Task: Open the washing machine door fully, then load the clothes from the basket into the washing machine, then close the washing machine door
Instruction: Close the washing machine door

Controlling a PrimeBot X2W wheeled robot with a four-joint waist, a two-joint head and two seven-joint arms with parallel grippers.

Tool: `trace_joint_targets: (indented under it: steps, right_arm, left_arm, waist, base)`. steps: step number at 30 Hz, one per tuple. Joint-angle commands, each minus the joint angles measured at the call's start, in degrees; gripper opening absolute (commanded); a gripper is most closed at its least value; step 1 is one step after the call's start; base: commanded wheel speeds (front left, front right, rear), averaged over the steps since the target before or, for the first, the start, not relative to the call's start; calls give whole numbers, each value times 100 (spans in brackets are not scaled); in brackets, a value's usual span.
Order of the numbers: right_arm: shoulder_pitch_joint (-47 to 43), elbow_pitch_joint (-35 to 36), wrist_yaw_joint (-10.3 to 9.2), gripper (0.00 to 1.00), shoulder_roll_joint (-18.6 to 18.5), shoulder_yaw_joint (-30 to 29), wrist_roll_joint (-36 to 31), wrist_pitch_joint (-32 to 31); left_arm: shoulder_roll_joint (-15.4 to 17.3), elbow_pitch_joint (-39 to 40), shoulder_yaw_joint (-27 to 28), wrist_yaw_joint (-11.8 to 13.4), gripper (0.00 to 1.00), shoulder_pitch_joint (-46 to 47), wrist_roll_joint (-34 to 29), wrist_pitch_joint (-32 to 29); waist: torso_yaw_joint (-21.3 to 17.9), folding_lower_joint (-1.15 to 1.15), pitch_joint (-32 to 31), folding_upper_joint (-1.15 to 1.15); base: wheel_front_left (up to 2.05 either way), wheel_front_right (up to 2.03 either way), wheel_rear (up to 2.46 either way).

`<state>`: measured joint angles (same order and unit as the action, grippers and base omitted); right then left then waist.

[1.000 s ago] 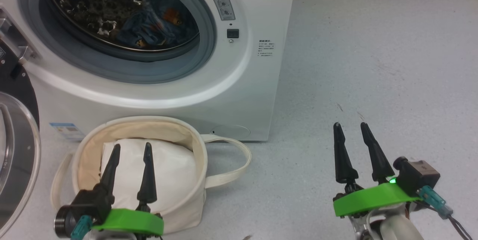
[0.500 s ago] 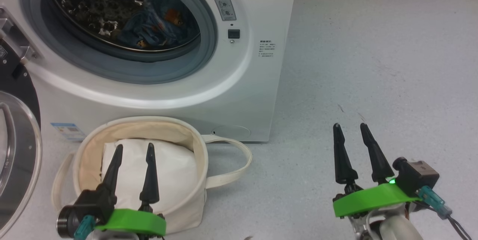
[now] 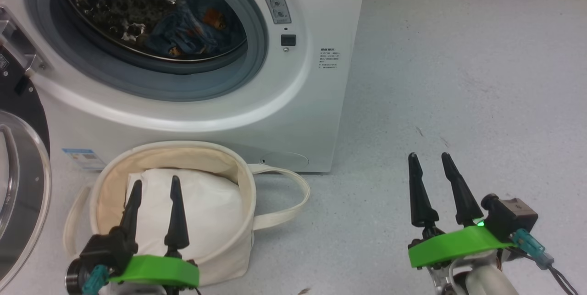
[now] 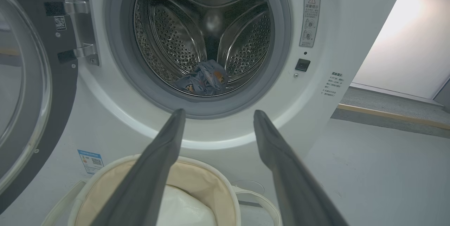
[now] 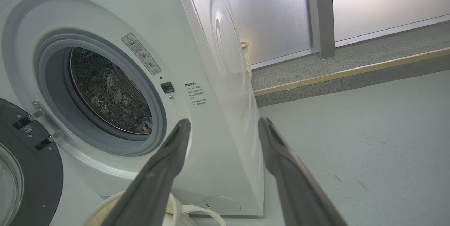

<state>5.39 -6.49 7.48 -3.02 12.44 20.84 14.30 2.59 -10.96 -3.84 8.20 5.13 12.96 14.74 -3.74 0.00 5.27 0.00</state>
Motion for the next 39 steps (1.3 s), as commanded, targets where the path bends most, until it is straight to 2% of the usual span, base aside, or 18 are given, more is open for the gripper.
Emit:
trace_joint_targets:
  steps: [1,13,25,39]
  right_arm:
    - [92,155,1,100,14,149,-8,70]
    - [144,142,1,100,14,138,10,70]
    - [152,112,1,100,14,139,11,70]
    - [164,130,1,100,14,132,-7,70]
  left_arm:
    - [29,185,215,53,100,193,34,26]
    - [29,195,327,-5,100,278,111,26]
    - [29,299,256,31,100,287,-341,26]
    - [29,264,162,119,100,280,-343,26]
  waist:
    - [4,0,21,0]
    - [32,0,127,0]
    - [50,0,131,0]
    - [155,0,110,0]
  base:
    - [-46,19,27]
    - [-165,77,88]
    - [-208,166,42]
    - [-46,46,0]
